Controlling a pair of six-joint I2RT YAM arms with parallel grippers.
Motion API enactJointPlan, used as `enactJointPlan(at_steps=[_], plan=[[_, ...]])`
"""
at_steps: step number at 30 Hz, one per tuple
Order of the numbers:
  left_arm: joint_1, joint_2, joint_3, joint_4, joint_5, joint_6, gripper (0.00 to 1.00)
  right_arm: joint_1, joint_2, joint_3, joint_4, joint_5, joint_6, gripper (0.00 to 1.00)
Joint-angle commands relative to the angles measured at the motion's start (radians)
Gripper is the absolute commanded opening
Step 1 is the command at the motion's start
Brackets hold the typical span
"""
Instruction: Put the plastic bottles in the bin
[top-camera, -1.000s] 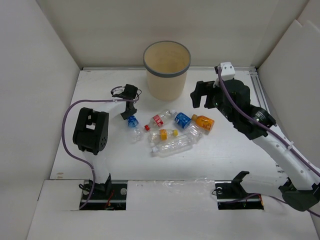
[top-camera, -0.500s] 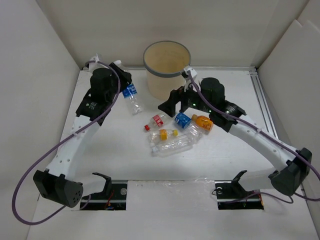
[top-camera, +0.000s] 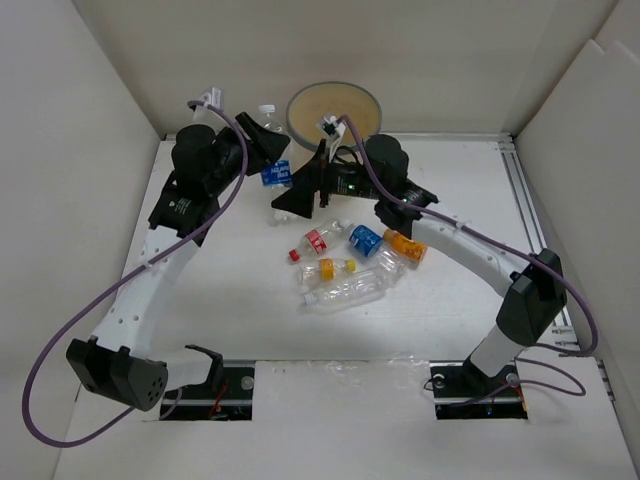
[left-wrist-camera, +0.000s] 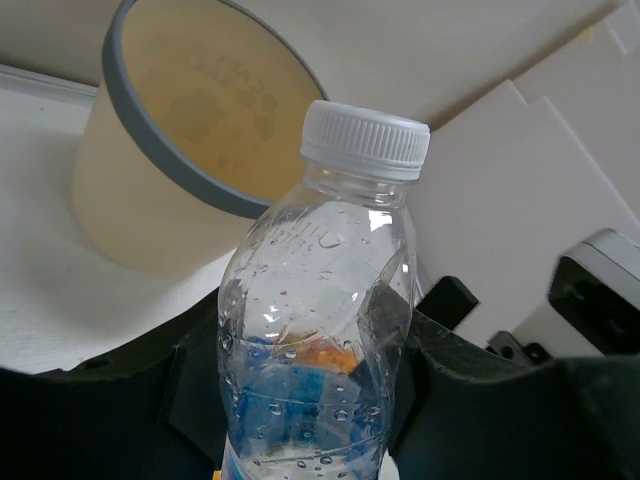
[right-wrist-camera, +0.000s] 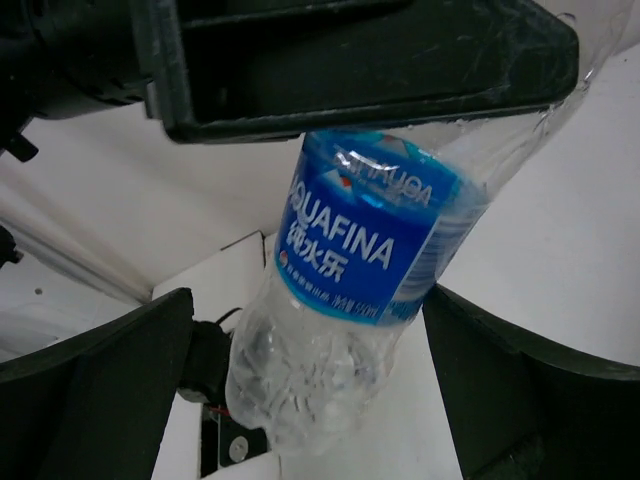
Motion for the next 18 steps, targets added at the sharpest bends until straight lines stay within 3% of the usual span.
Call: enactJointPlan(at_steps=[1, 3, 6, 9, 10, 11, 12, 13, 14, 18], plan=[[0.0, -0.019, 0.043, 0.109, 0.082, -0.021, 0.0, 0.02, 0.055, 0.079, 0.133, -0.039, 0.038, 1.0], [0.0, -0.019, 0.043, 0.12, 0.082, -0.03, 0.0, 0.02, 0.087, 0.113, 0.145, -0.048, 0.067, 1.0], [0.0, 0.004, 0.079, 0.131, 0.117, -0.04, 0.0, 0.02, 0.138, 0.152, 0.145, -0.06, 0.092, 0.9], [0.0, 0.015, 0.101, 0.154, 0.135, -0.049, 0.01, 0.02, 0.16, 0.194, 0.145, -0.08, 0.092, 0.5], [0.0, 0.015, 0.101, 0.154, 0.145, -0.049, 0.07, -0.001, 0.16, 0.203, 0.145, -0.08, 0.092, 0.19], [0.0, 0.015, 0.116, 0.154, 0.145, -0.032, 0.35, -0.011, 0.16, 0.218, 0.136, -0.08, 0.092, 0.09], [0.0, 0.015, 0.128, 0.154, 0.131, -0.021, 0.52, -0.021, 0.169, 0.231, 0.125, -0.08, 0.092, 0.0], [0.0, 0.004, 0.129, 0.145, 0.111, -0.021, 0.72, -0.049, 0.169, 0.247, 0.108, -0.071, 0.092, 0.0], [0.0, -0.005, 0.139, 0.134, 0.079, -0.008, 0.99, -0.067, 0.188, 0.287, 0.081, -0.071, 0.081, 0.0], [0.0, -0.081, 0.161, 0.054, -0.163, 0.023, 1.0, -0.173, 0.285, 0.489, -0.072, -0.024, 0.046, 0.0]])
